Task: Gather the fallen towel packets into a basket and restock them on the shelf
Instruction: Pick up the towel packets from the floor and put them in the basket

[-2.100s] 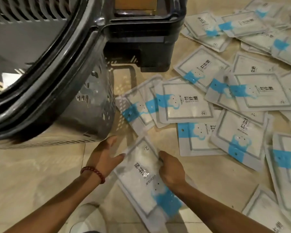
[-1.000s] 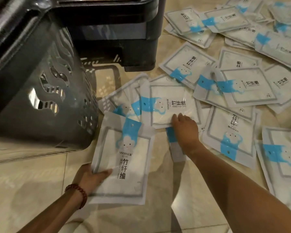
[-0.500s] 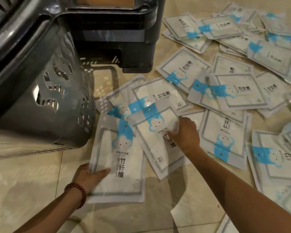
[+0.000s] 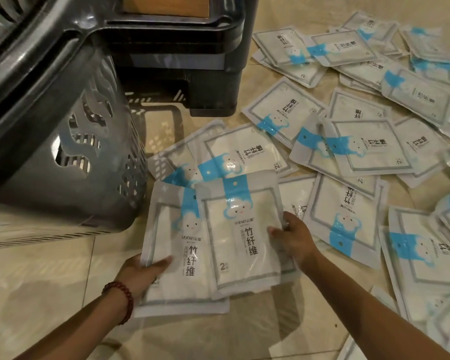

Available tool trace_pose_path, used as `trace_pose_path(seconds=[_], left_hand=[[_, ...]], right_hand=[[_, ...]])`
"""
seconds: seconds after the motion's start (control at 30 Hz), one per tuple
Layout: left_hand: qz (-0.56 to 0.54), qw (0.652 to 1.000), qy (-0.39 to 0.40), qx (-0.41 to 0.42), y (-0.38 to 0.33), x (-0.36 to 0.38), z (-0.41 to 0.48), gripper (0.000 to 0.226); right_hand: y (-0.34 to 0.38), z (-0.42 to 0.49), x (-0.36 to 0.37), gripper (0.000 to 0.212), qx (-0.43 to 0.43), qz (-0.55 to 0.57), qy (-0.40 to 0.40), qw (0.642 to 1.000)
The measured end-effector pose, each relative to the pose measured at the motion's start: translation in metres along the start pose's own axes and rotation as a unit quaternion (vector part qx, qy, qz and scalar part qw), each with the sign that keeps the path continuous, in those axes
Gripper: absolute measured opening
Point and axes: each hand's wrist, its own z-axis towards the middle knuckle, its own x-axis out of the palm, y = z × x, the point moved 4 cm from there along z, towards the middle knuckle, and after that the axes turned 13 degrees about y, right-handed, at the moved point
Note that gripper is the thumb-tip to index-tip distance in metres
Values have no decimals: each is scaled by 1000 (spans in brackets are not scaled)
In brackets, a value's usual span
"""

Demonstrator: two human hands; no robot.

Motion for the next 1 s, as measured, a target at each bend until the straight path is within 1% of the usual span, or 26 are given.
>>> trace_pose_path(seconds=[0.07,0.13,0.2,0.23,0.33,0.37,0.4,0.43,0.5,0.53,0.57,0.6,0.67,0.7,0.73,0.77,0.83,0.9,1.0], left_hand=[[-42,999,29,-7,-2,8,-2,41],[-66,997,47,-16,-4,14,-4,50],[-81,995,56,-12,-6,19,-3,52],[-84,995,58,-9,-6,21,-2,51],[-55,998,35,0,-5,19,2,43],[-48,999,23,3,-4,17,4,41],[-45,999,13,5,-3,15,6,40],[-43,999,6,6,-2,13,8,40],[-36,999,-4,7,0,11,12,39],[-33,999,-6,7,0,11,13,39],[-32,999,-6,5,0,11,14,39],[-33,999,-4,5,0,12,14,41],[-36,999,1,8,0,12,15,44],[-36,999,2,10,0,12,15,45],[-36,999,4,11,0,12,14,46],[-35,999,6,12,0,11,14,48],[-33,999,10,13,-1,11,12,51],[-36,999,19,19,-3,11,10,52],[-40,999,16,30,-5,9,9,53]], right_hand=[[-7,-6,15,14,21,23,4,1000],[-9,-12,37,11,10,57,9,998],[-10,-15,63,13,7,85,29,996],[-10,-16,75,12,11,75,40,996],[-10,-17,97,10,6,-9,60,998],[-9,-15,97,18,4,-37,50,998],[-8,-14,93,24,0,-67,36,997],[-6,-13,87,23,-14,-98,12,995],[-1,-10,63,14,-42,-179,-65,981],[0,-8,49,25,-45,-230,-106,966],[1,-5,35,39,-42,-281,-129,950],[0,-3,24,53,-34,-335,-131,933],[-7,2,13,79,3,-444,-82,892],[-12,2,11,85,19,-478,-58,876],[-16,0,12,86,25,-481,-45,875],[-19,-3,16,82,26,-470,-39,882],[-25,-12,30,70,16,-449,-34,893],[-25,-20,46,63,23,-455,-26,890],[-13,-18,50,43,25,-427,11,904]])
